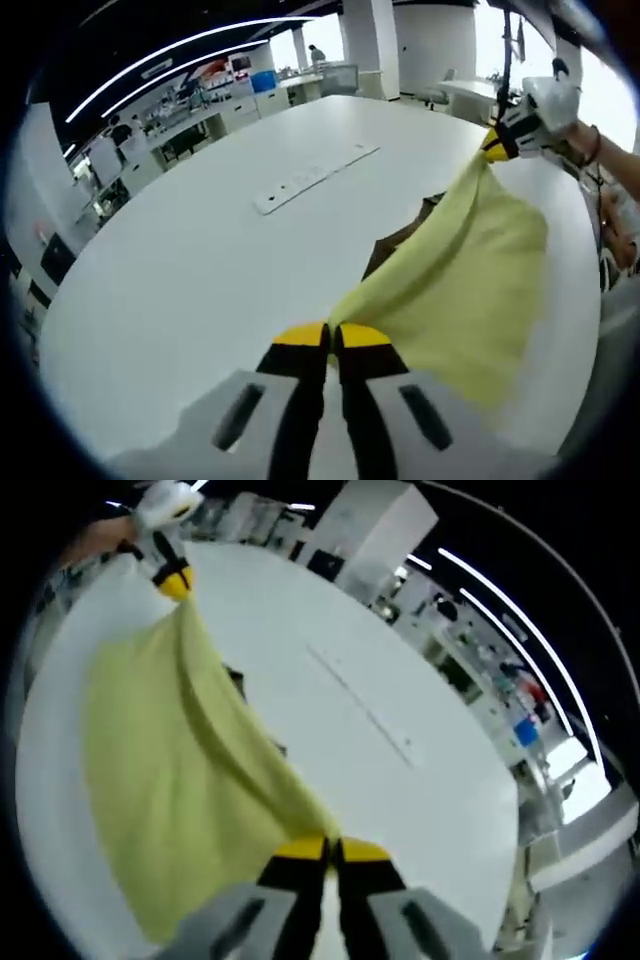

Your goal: Fold the garment on the visible template until the final outline fits inside the template.

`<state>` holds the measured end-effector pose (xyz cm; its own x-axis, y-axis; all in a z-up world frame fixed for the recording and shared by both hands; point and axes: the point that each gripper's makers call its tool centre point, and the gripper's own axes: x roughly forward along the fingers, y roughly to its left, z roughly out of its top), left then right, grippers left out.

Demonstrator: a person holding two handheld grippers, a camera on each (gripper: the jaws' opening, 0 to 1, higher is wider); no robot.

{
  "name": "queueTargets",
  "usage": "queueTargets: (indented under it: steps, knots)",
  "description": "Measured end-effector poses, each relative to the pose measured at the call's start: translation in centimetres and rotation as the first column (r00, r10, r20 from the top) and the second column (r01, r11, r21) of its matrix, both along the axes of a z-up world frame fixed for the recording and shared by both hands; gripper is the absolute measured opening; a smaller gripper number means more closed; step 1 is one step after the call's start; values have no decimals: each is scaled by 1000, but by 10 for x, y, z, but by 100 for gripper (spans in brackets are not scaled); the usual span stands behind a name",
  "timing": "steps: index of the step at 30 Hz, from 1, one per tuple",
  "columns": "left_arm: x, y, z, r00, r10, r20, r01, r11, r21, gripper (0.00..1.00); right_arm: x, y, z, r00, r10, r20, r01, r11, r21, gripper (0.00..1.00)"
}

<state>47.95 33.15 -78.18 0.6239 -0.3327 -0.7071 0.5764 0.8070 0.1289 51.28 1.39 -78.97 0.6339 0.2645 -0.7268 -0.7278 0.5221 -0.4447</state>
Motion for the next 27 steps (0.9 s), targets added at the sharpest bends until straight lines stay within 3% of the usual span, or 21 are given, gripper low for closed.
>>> queueTargets:
  steps: [4,12,17,27]
  knots:
    - [7,-1,-13,1000,4,-16,-4,1000,15,0,8,0,-14,1000,-8,-16,8,1000,-5,0]
    - [18,3,-35,996,64,-68,-66,998,-25,0,15,-2,-39,996,-42,-76,44,999,24,0]
    - [15,2,-42,995,65,-79,-66,998,-16,1,12,-3,-50,993,-45,-107,50,998,40,0]
    - [14,4,-55,992,87,-95,-89,996,-11,1,15,-2,-55,992,-46,-117,54,996,64,0]
